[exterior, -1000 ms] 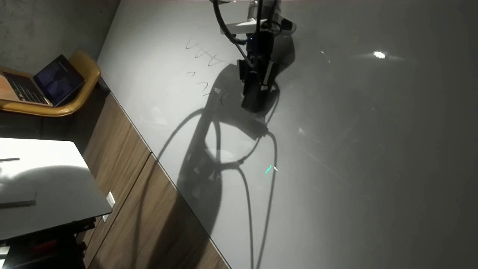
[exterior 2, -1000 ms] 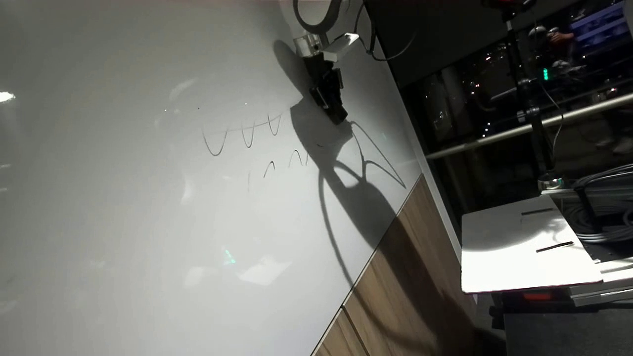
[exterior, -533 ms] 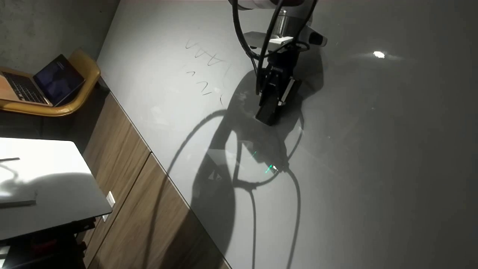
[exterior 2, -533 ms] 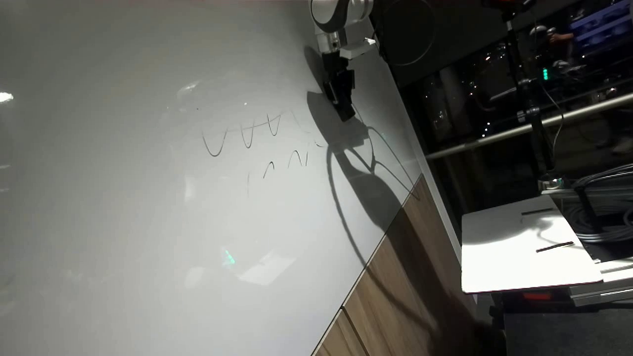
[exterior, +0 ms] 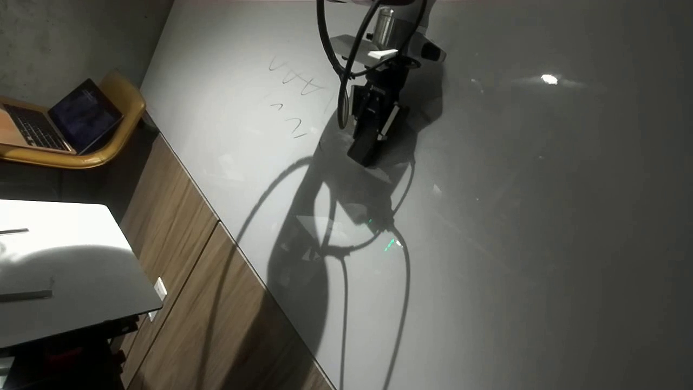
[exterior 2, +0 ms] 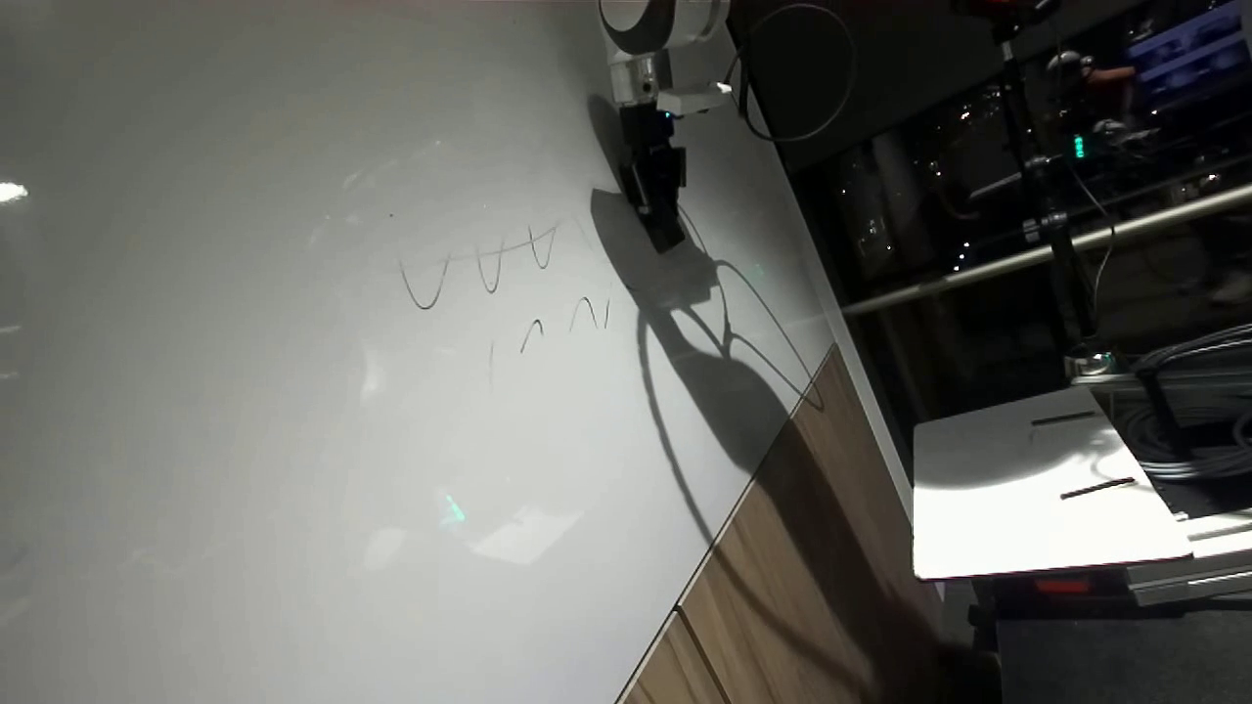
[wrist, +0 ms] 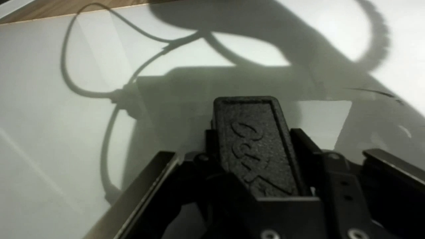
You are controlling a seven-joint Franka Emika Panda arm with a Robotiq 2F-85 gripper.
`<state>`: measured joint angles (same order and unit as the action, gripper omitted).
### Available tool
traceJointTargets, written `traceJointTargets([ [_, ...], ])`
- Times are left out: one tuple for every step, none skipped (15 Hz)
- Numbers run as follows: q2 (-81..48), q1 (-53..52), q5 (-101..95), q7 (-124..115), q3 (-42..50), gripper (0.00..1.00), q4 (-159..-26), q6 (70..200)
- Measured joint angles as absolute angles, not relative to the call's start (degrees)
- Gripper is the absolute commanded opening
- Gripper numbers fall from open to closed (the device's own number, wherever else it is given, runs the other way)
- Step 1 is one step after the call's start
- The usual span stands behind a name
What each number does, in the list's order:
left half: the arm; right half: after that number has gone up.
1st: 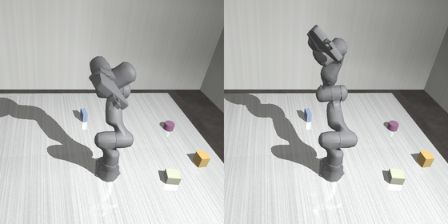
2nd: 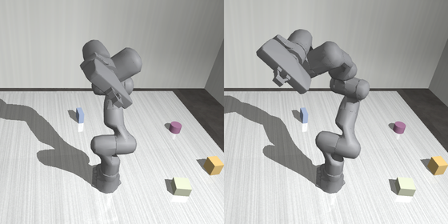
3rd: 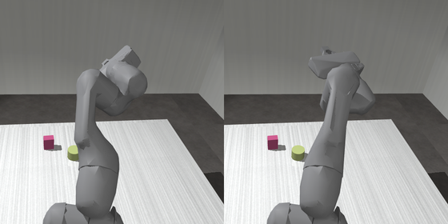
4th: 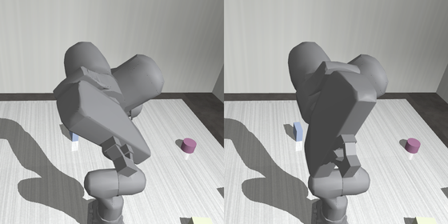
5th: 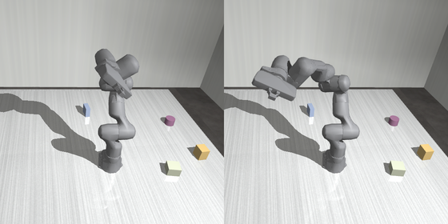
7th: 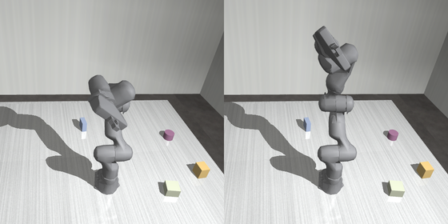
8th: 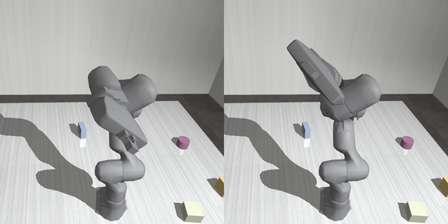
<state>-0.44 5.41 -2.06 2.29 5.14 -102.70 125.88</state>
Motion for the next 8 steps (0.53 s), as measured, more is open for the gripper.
traceJointTargets([
  [-0.2,5.0,-1.9,2.3,4.7,0.32,-102.9,125.9],
  [0.1,4.5,-1.8,2.3,4.3,0.32,-103.1,125.9],
  [0.3,4.1,-1.6,2.3,4.0,0.32,-103.3,125.9],
  [0.4,3.7,-1.5,2.3,3.6,0.32,-103.3,125.8],
  [0.6,3.3,-1.2,2.3,3.3,0.32,-103.3,125.8],
  [0.7,3.0,-0.9,2.2,3.0,0.32,-103.3,125.7],
  [0.9,2.7,-0.7,2.2,2.8,0.32,-103.3,125.6],
  [1.0,2.3,-0.5,2.2,2.5,0.32,-103.3,125.5],
])
